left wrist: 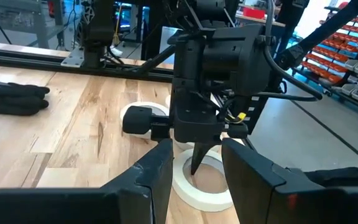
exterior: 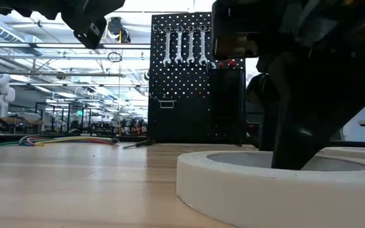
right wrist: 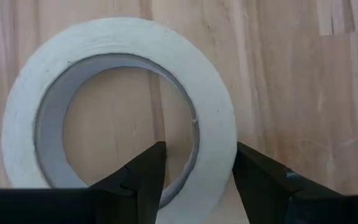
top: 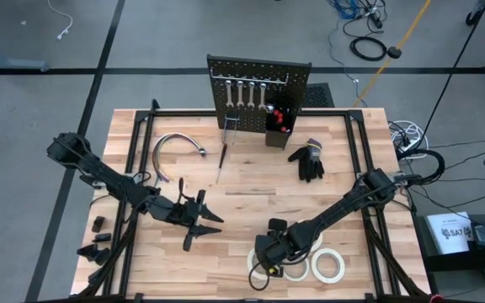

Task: Hang tools onto peg board
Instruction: Put the black nut driver into the black bin on the peg board

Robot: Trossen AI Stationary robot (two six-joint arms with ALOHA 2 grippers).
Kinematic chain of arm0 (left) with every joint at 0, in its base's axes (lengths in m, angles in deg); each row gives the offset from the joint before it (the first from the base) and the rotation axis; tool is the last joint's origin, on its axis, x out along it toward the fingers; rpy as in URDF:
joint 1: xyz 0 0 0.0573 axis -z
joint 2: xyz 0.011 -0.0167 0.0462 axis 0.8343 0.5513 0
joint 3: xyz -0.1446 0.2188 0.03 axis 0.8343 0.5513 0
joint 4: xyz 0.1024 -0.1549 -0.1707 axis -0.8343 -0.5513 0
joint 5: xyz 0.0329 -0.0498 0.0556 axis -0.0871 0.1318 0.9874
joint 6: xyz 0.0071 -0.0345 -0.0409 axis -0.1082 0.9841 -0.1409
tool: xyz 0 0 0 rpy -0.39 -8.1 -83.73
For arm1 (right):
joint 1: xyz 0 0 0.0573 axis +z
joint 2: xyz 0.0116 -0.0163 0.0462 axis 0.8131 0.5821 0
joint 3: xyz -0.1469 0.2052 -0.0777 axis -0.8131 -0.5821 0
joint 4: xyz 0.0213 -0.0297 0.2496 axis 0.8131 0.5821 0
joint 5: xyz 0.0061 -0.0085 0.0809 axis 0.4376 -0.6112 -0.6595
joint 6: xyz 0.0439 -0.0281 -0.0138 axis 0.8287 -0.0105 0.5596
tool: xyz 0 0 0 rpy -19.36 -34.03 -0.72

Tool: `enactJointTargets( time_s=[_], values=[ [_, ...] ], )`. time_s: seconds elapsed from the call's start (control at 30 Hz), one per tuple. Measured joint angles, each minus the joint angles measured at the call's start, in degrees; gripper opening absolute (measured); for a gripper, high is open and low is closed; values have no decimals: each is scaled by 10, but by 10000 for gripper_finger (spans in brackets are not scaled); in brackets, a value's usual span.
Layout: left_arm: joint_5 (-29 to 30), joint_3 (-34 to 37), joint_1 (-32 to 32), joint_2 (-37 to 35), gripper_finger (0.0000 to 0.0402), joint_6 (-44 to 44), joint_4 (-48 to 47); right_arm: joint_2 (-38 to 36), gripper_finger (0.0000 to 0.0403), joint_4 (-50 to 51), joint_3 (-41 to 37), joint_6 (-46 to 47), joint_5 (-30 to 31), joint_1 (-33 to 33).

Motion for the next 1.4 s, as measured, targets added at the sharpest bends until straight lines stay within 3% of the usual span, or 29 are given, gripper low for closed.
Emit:
enactJointTargets(
  time_s=[0.17,0.23,0.33,0.4,0.53,0.6,0.7,0.8,1.1,1.4],
  values=[
    [17,0,0,0,139,9,-5,-2,176,0,0,2,2,-1],
    [75,-1,-1,-1,139,45,-35,-6,176,0,-1,2,1,-1],
    [218,-1,-22,-2,139,139,-113,-21,176,2,-3,-7,2,-2],
    [251,-1,-53,-2,139,202,-170,-40,176,0,-3,-16,12,-4],
    [170,-1,-152,-2,139,290,-250,-82,176,-2,-3,-47,26,-9],
    [133,-1,-206,4,139,298,-265,-108,176,-4,-3,-73,72,-9],
    [113,-1,-277,16,138,298,-266,-144,176,-16,-5,-134,147,-11],
    [105,-10,-328,44,138,275,-266,-179,176,-24,-28,-180,162,-27],
    [102,-99,-345,188,138,237,-257,-294,176,-109,-171,-186,169,-79],
    [183,-116,-346,242,138,273,-284,-362,176,-152,-257,-160,167,-85]
  ],
)
